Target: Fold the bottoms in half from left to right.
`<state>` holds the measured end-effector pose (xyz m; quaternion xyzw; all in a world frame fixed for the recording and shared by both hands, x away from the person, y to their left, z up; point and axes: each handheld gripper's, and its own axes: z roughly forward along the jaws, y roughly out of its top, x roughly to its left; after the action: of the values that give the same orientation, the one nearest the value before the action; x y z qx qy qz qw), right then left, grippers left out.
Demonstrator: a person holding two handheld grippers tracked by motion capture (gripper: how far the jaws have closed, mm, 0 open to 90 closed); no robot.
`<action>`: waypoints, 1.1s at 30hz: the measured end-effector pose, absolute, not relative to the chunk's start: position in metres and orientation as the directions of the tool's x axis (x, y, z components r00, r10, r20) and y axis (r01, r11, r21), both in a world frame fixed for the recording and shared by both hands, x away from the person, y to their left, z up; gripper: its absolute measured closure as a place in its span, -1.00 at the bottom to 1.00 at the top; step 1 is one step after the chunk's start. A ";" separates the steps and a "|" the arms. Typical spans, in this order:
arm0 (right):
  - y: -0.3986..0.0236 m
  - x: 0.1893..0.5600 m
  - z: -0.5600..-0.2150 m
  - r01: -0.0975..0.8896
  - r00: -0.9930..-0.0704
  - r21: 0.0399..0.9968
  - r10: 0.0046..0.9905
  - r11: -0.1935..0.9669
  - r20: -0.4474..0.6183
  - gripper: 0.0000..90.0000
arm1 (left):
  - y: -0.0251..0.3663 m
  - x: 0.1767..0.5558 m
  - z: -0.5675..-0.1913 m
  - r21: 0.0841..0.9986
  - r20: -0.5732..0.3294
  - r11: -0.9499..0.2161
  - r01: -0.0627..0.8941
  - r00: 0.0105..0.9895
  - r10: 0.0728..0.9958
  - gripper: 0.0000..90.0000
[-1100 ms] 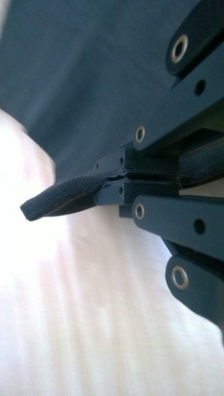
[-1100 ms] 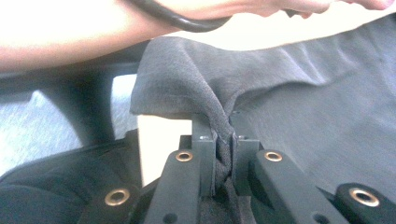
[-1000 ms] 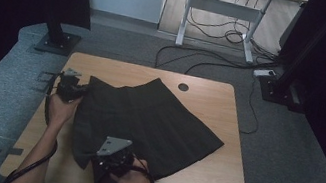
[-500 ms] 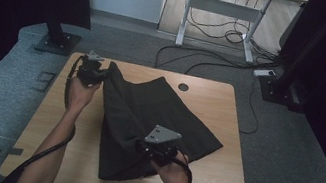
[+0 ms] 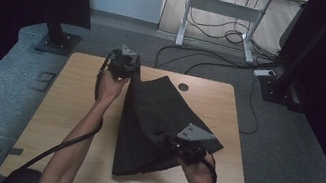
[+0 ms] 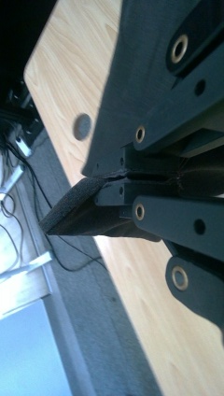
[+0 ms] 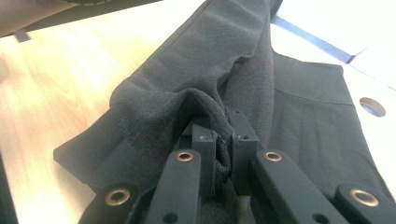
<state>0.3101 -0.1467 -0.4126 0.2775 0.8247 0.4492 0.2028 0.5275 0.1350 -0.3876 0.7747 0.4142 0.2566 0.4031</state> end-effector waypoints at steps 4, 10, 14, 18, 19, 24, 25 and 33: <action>-0.160 0.313 -0.409 0.290 -0.740 0.855 0.667 0.429 -0.084 0.86 | 0.114 0.537 -0.383 0.848 0.065 -0.332 0.414 0.540 0.839 0.94; -0.182 0.326 -0.416 0.333 -0.687 0.844 0.721 0.422 -0.090 0.86 | 0.080 0.560 -0.396 0.866 0.041 -0.305 0.397 0.552 0.833 0.93; -0.199 0.341 -0.433 0.378 -0.637 0.831 0.766 0.409 -0.087 0.86 | 0.056 0.583 -0.419 0.872 0.005 -0.287 0.396 0.579 0.815 0.90; -0.218 0.357 -0.461 0.456 -0.576 0.812 0.816 0.364 -0.041 0.86 | 0.038 0.596 -0.448 0.850 0.001 -0.304 0.431 0.575 0.818 0.58; -0.223 0.362 -0.471 0.480 -0.564 0.801 0.825 0.357 -0.030 0.86 | 0.037 0.596 -0.456 0.844 -0.023 -0.295 0.448 0.579 0.815 0.52; -0.238 0.380 -0.511 0.576 -0.520 0.740 0.854 0.347 0.005 0.86 | 0.038 0.591 -0.472 0.821 0.005 -0.345 0.454 0.599 0.800 0.38; -0.241 0.381 -0.514 0.580 -0.521 0.737 0.854 0.348 0.007 0.85 | 0.039 0.590 -0.473 0.821 0.002 -0.343 0.456 0.598 0.801 0.34; -0.237 0.377 -0.510 0.567 -0.543 0.738 0.840 0.365 0.002 0.82 | 0.042 0.572 -0.471 0.832 -0.019 -0.341 0.438 0.637 0.771 0.01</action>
<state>0.3772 -0.2369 -0.5101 0.4377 0.8035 0.3550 0.1919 0.5719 0.0417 -0.4711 0.7956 0.3797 0.1934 0.4305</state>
